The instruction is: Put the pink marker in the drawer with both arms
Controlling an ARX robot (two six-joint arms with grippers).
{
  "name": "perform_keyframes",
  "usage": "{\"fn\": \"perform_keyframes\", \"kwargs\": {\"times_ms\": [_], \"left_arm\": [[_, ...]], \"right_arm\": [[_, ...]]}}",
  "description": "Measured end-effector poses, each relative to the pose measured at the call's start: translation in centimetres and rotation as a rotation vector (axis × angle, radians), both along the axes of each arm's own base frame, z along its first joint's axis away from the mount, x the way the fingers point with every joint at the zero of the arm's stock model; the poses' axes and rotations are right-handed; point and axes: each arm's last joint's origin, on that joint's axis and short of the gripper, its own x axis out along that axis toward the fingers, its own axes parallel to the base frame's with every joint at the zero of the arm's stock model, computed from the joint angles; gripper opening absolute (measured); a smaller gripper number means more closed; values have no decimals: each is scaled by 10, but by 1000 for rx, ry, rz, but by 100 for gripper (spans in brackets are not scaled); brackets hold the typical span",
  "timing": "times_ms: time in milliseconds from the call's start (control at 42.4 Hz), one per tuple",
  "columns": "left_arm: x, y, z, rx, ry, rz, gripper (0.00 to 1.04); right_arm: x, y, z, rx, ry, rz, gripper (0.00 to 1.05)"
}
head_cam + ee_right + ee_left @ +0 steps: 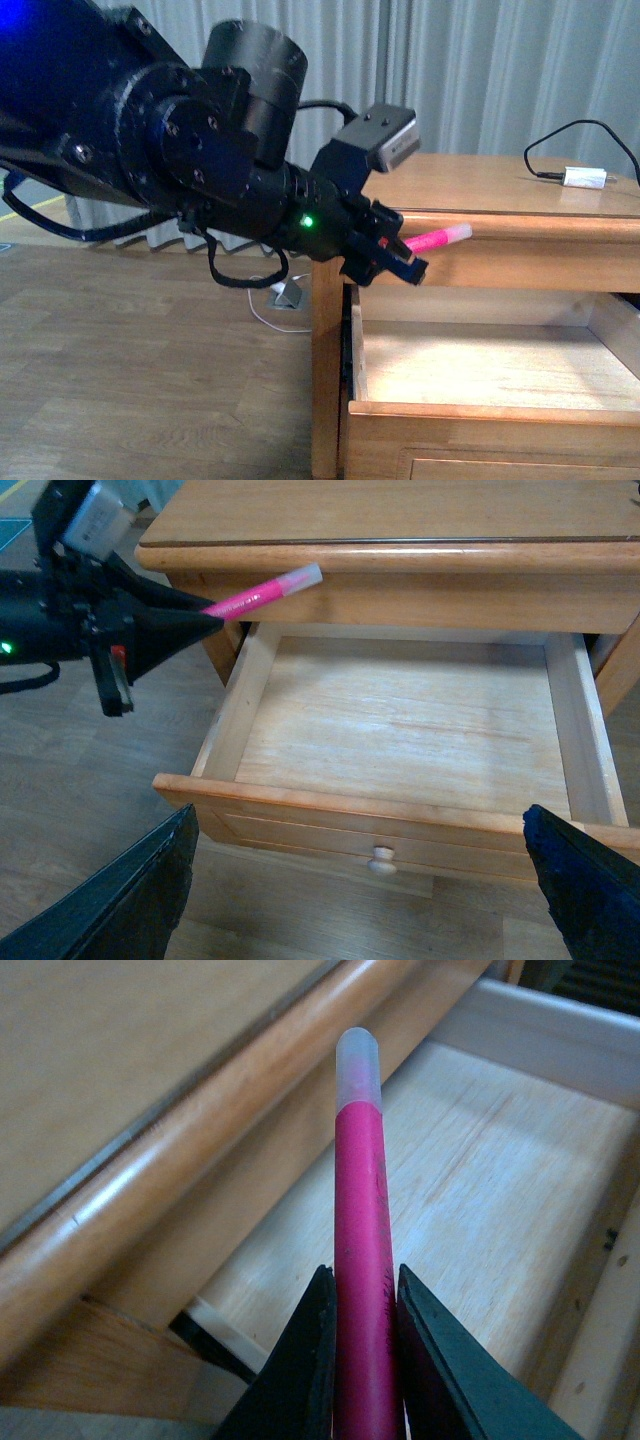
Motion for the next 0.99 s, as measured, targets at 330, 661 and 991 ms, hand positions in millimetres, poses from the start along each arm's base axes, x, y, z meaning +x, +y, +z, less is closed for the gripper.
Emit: {"fn": "perform_keyframes", "kwargs": {"times_ms": [330,661,991], "left_arm": [[3,-33,-43,48,78,-13,15],[-1,-47,-41,40,61,27,52],[-20,-16,6,-38,-16,231,97]], "right_arm": [[0,0,0,0,0,1,96],[0,0,0,0,0,1,96],[0,0,0,0,0,1,96]]}}
